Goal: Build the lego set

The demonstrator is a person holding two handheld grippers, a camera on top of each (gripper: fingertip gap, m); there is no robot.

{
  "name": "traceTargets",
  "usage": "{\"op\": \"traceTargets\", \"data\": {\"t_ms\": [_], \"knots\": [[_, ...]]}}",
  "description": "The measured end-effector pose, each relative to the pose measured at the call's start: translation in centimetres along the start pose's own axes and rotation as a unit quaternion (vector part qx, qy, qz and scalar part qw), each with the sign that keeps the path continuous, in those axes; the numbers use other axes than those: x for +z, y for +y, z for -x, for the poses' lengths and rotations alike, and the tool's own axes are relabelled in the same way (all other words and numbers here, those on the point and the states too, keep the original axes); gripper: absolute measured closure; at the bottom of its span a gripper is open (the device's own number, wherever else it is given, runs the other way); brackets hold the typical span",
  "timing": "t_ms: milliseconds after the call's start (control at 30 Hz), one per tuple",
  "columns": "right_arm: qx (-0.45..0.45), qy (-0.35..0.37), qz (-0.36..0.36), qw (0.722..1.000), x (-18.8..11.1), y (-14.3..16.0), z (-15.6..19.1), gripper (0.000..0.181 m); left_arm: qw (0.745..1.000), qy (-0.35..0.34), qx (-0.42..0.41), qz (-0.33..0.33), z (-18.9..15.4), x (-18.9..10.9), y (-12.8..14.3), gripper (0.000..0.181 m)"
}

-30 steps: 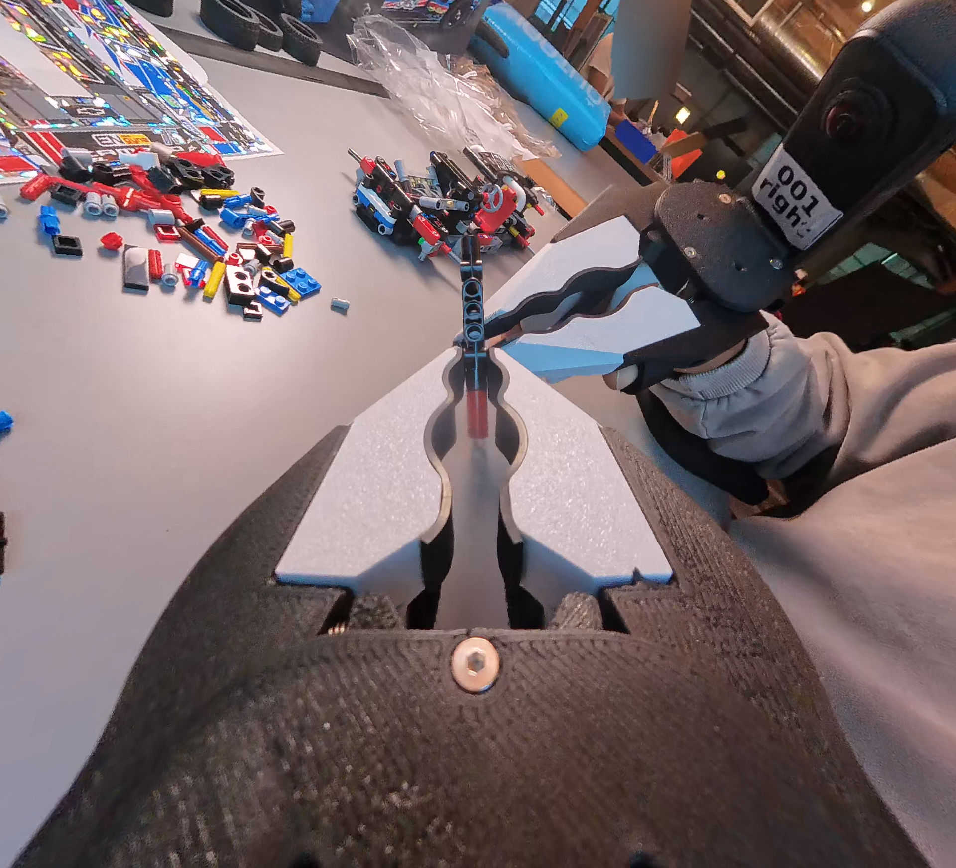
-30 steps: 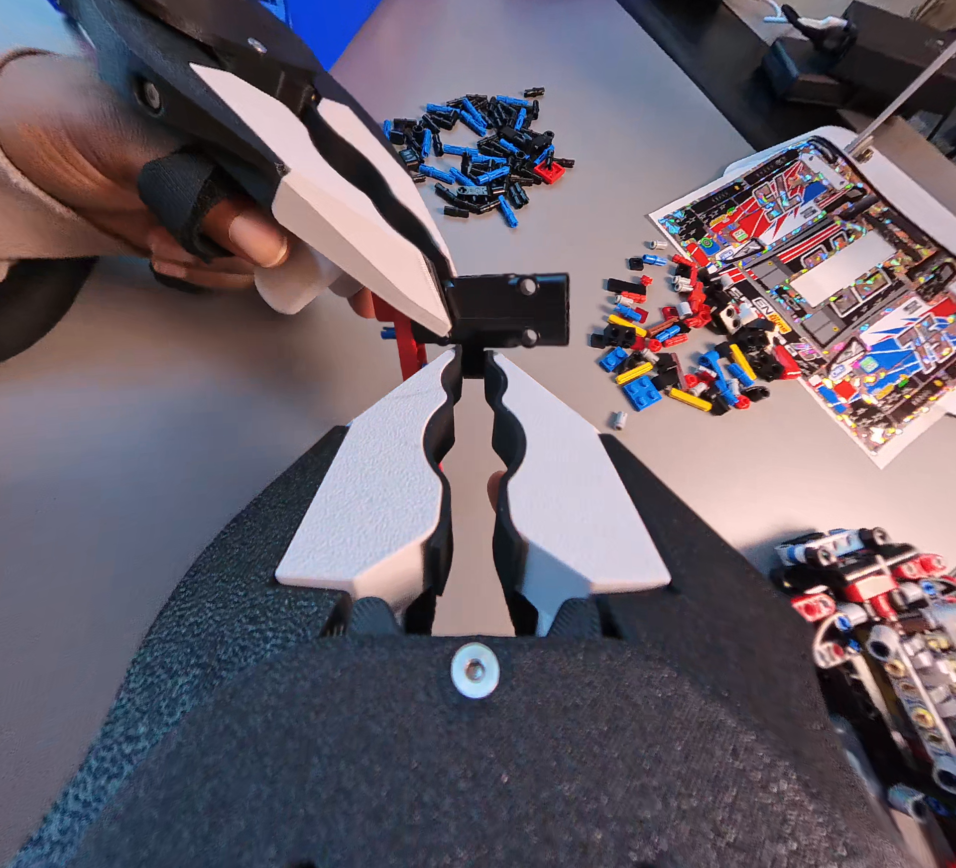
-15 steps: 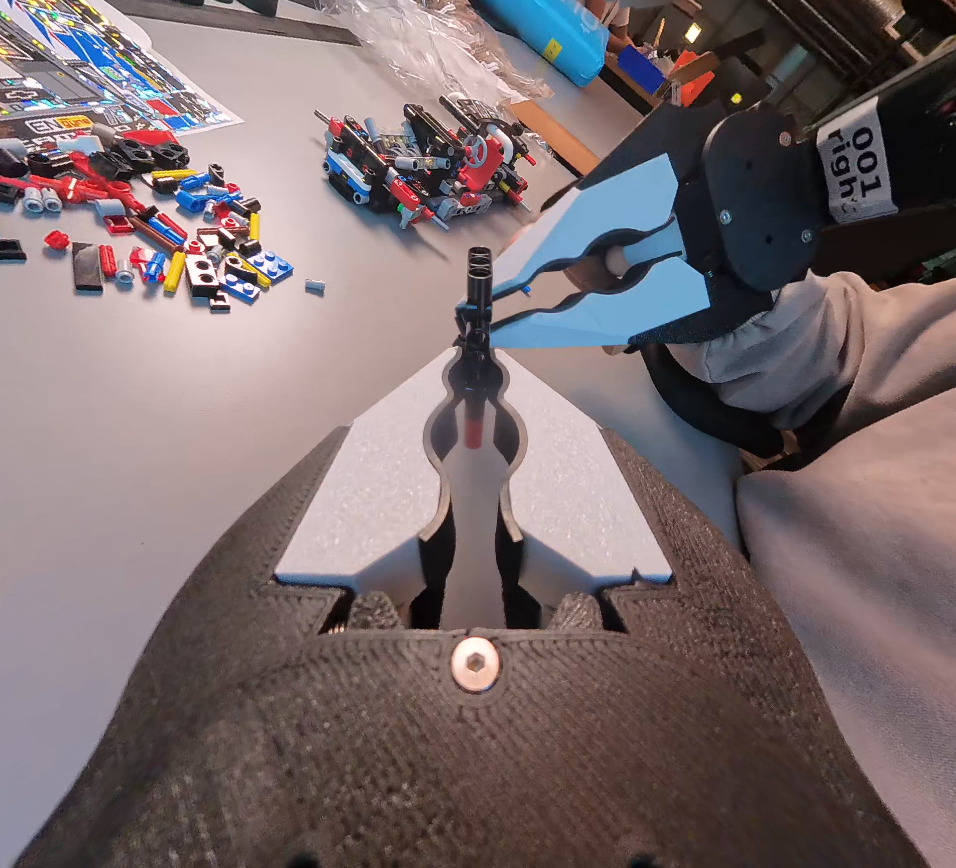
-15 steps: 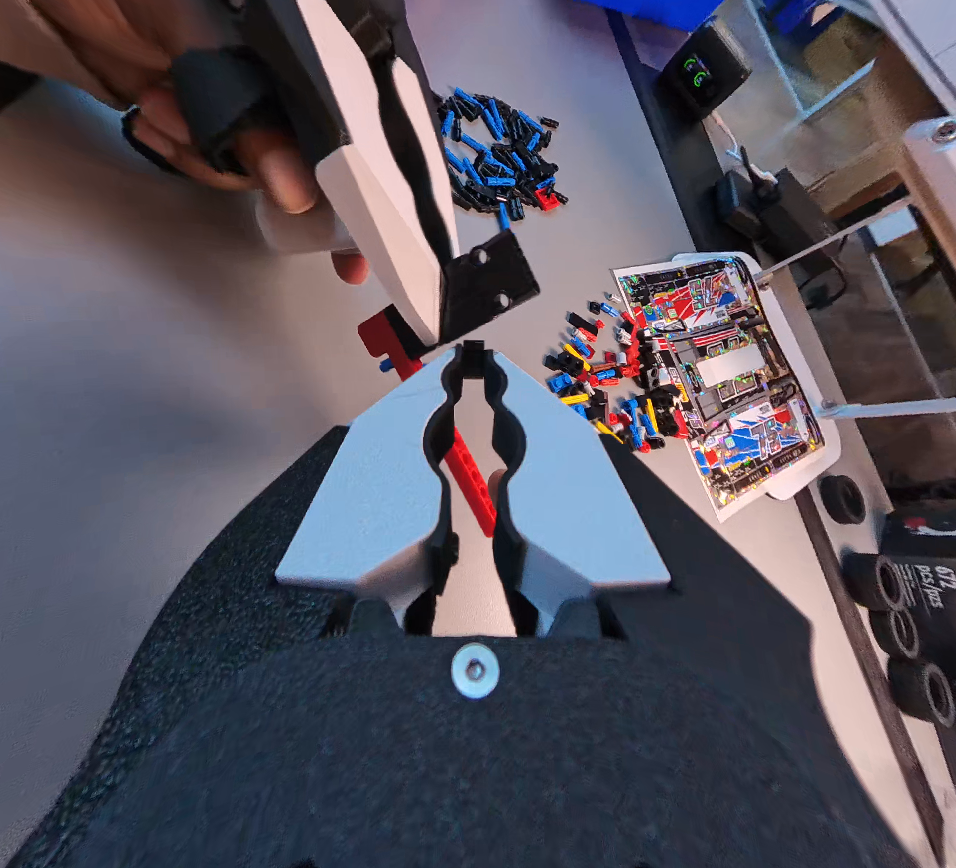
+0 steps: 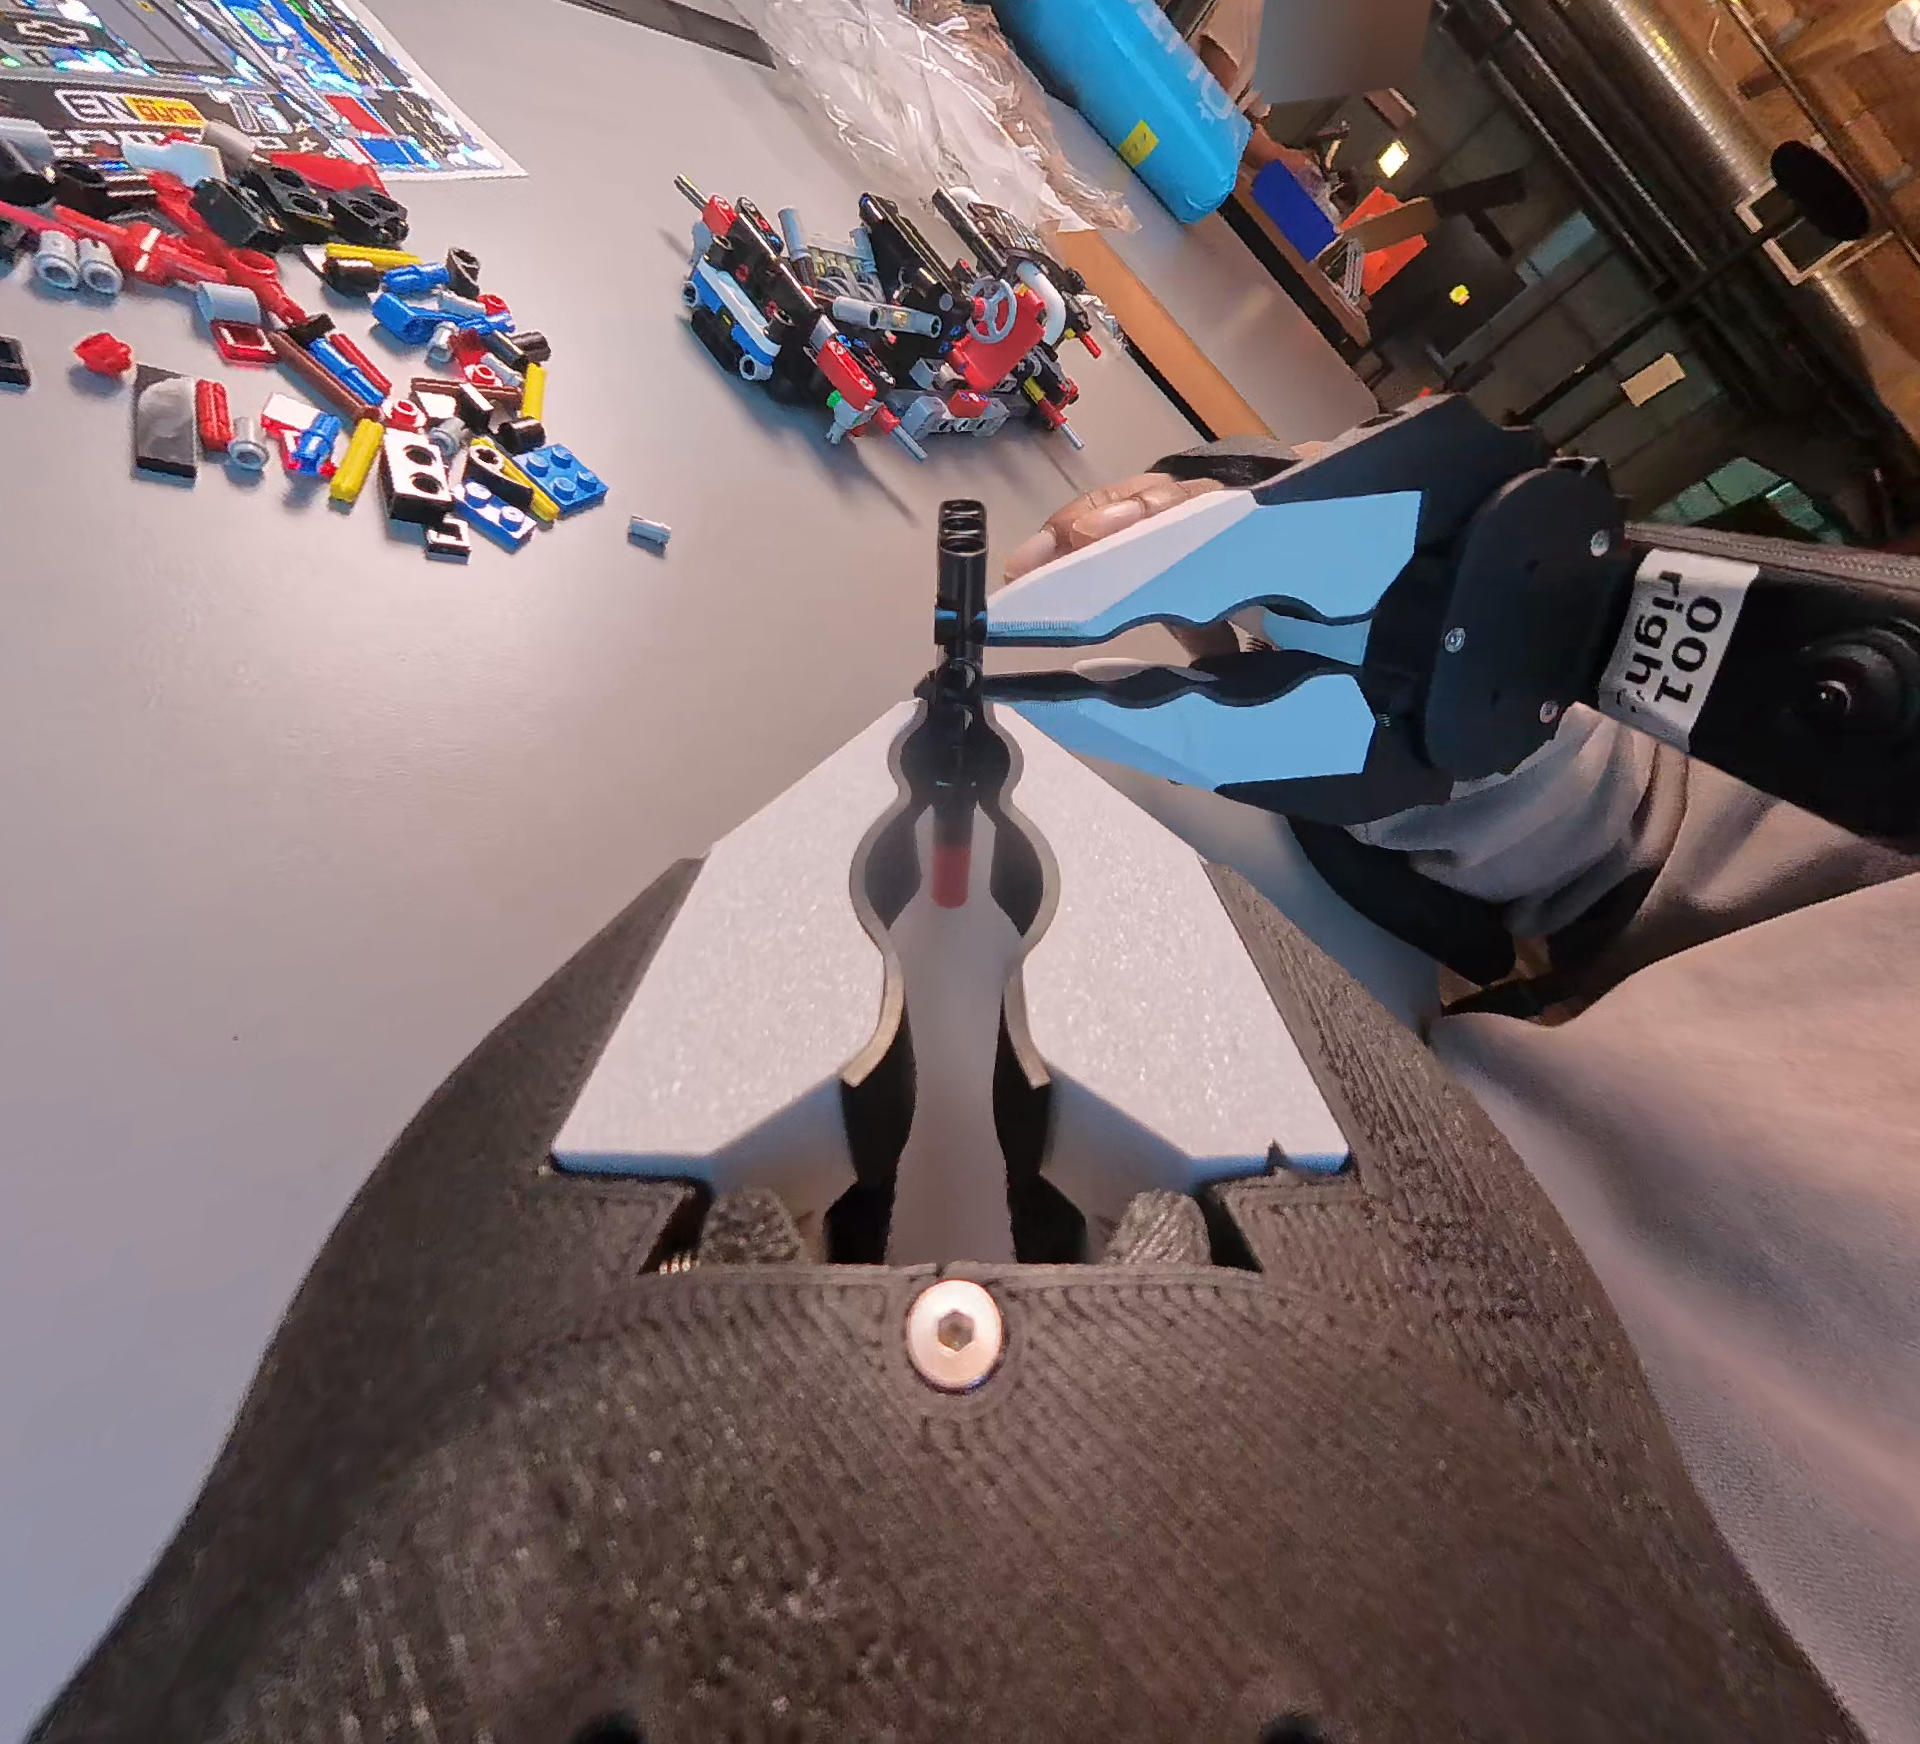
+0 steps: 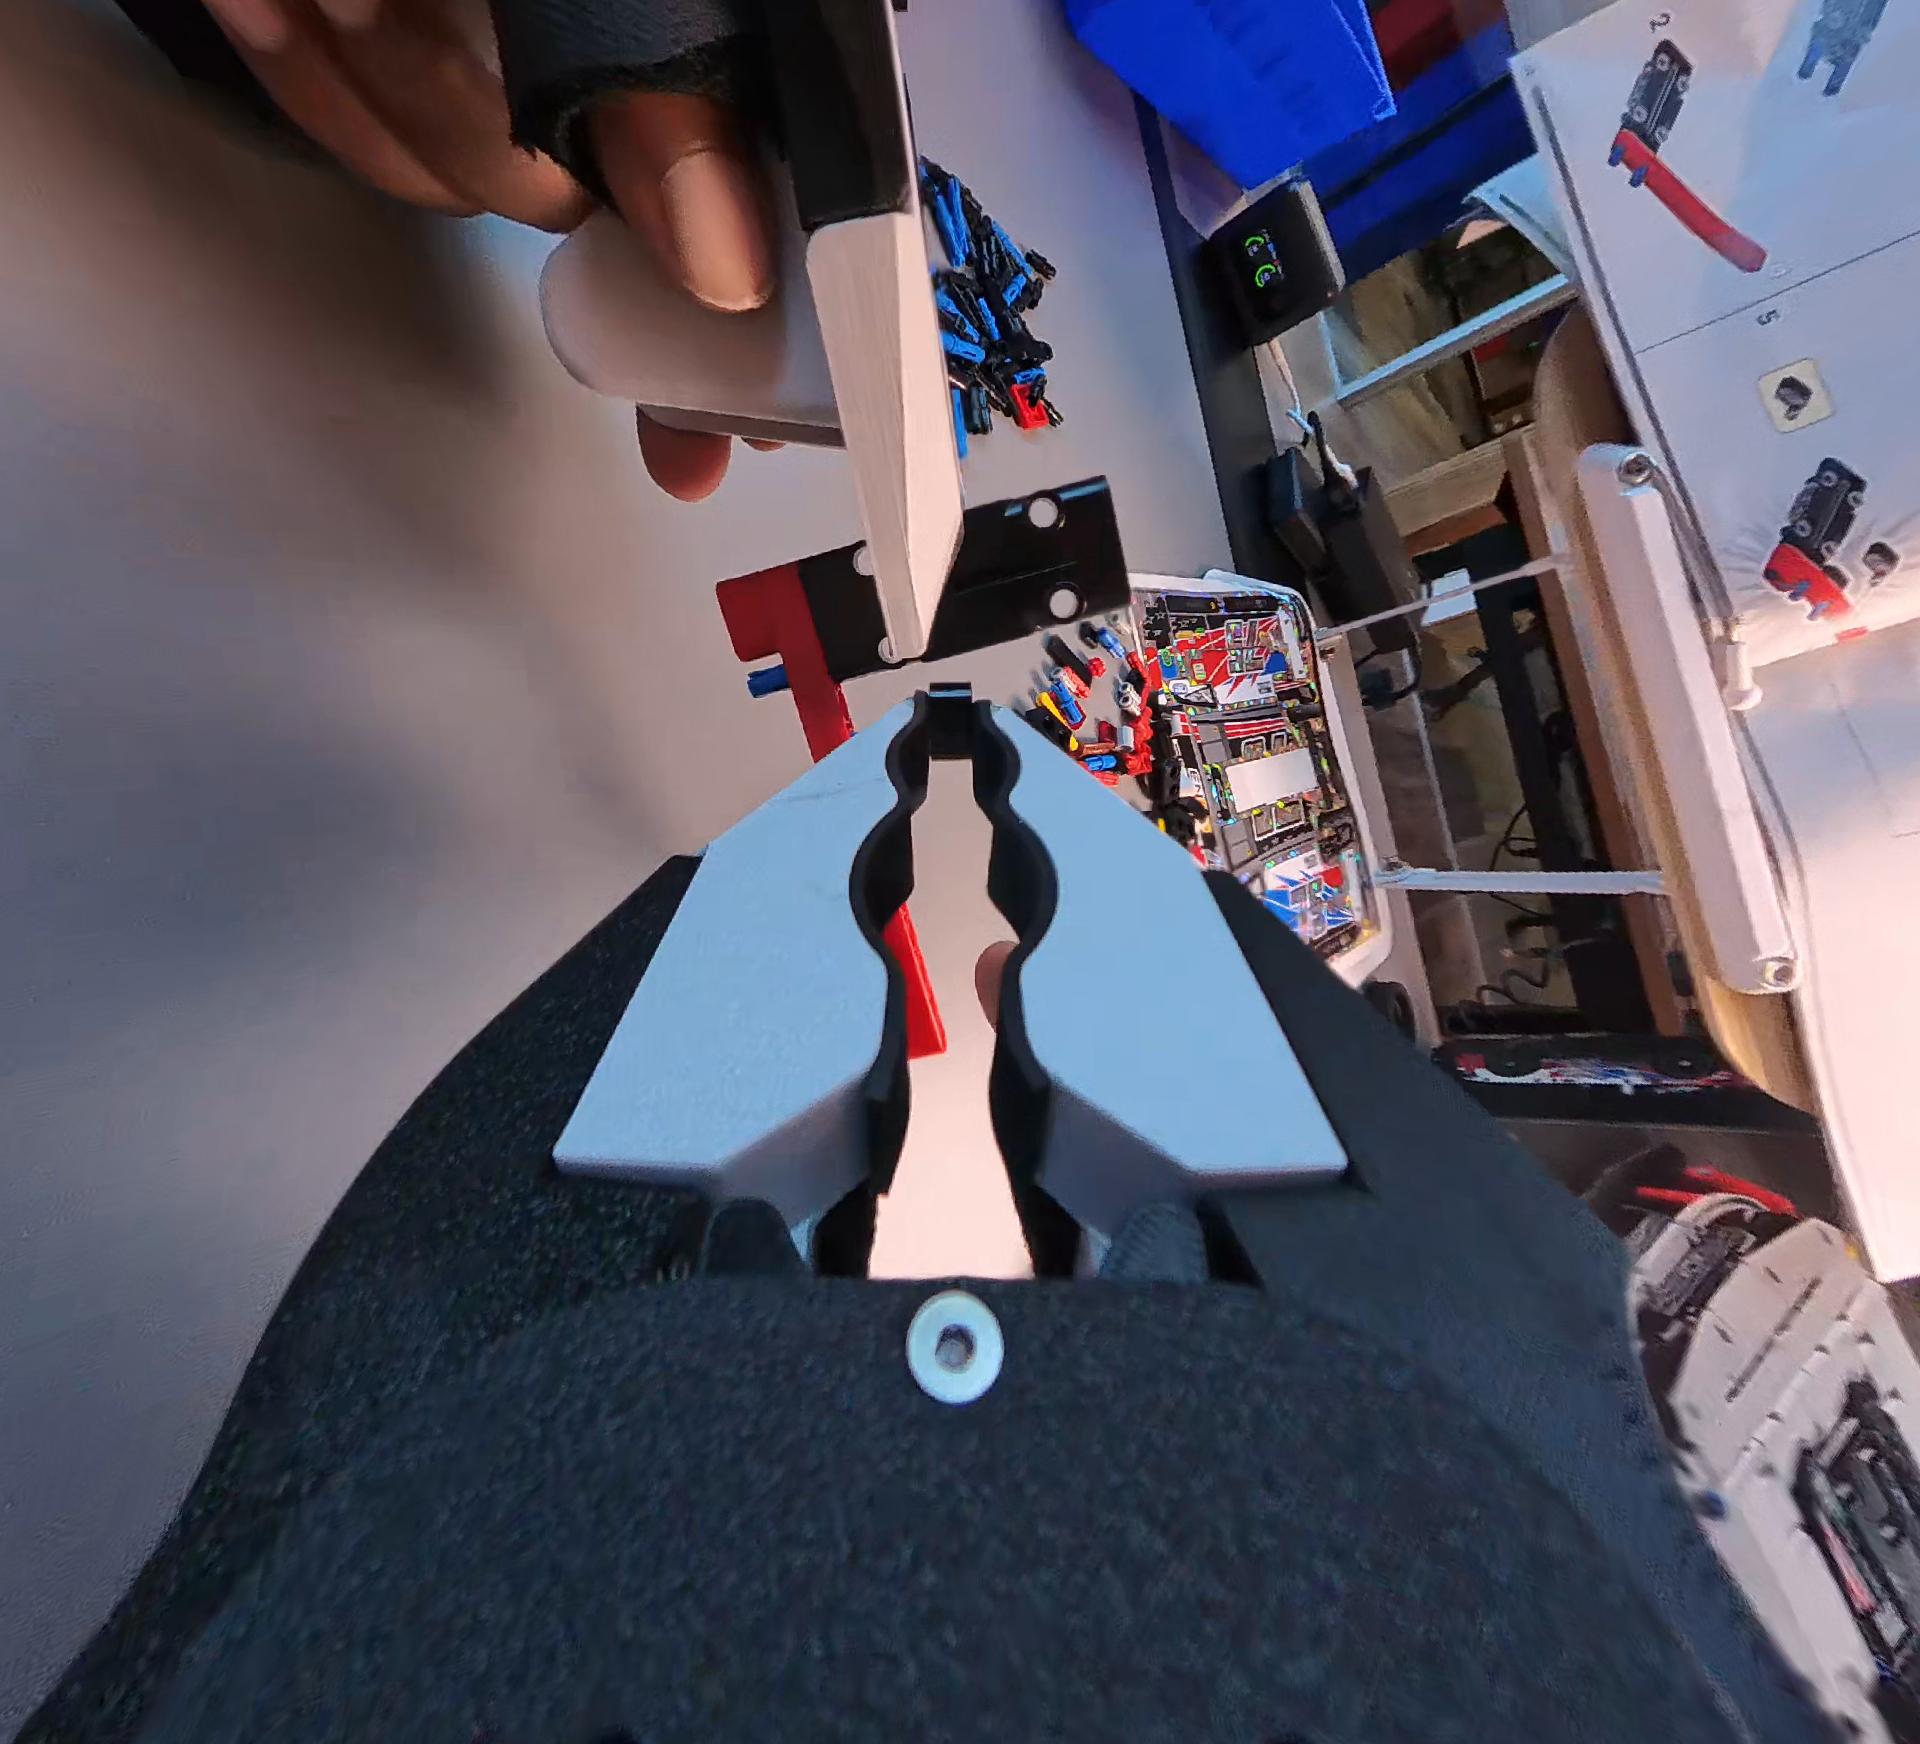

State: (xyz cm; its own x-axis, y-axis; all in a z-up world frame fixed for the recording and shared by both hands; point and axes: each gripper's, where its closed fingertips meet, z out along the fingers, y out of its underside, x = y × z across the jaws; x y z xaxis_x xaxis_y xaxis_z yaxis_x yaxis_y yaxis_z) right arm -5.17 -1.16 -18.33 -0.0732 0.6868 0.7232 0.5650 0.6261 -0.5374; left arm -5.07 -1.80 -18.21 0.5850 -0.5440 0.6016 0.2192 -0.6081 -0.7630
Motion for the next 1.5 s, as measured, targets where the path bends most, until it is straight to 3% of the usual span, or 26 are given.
{"op": "traceTargets", "data": {"t_ms": [200, 333, 900, 1133, 1233, 1367, 1500], "knots": [[-0.063, 0.034, 0.012, 0.997, 0.0, -0.1, 0.1, 0.176, 1.000, -0.004, -0.004, -0.006, 0.3, 0.1, -0.1, 0.177], [-0.014, 0.031, 0.021, 0.999, 0.1, 0.2, 0.2, 0.176, 1.000, -0.009, -0.004, -0.008, 0.3, 0.2, -0.1, 0.177], [0.009, 0.043, 0.043, 0.998, 0.4, 0.6, 0.9, 0.176, 0.999, -0.025, 0.030, -0.010, 0.2, 0.5, -0.4, 0.177], [0.059, 0.004, 0.027, 0.998, 0.2, 0.4, 1.1, 0.175, 1.000, 0.002, 0.004, -0.007, 0.1, 0.4, -0.2, 0.177], [0.102, -0.048, -0.017, 0.994, -0.6, -0.2, 0.5, 0.156, 1.000, 0.016, 0.006, -0.005, -0.4, 0.4, -0.2, 0.176], [0.091, -0.123, -0.051, 0.987, -2.6, 0.2, 0.2, 0.141, 0.999, 0.041, -0.003, -0.005, -1.2, 0.3, -0.2, 0.176], [0.038, -0.120, -0.037, 0.991, -2.4, 0.5, 1.6, 0.135, 0.997, 0.067, -0.034, -0.007, -1.7, 0.4, -0.3, 0.176]]}}
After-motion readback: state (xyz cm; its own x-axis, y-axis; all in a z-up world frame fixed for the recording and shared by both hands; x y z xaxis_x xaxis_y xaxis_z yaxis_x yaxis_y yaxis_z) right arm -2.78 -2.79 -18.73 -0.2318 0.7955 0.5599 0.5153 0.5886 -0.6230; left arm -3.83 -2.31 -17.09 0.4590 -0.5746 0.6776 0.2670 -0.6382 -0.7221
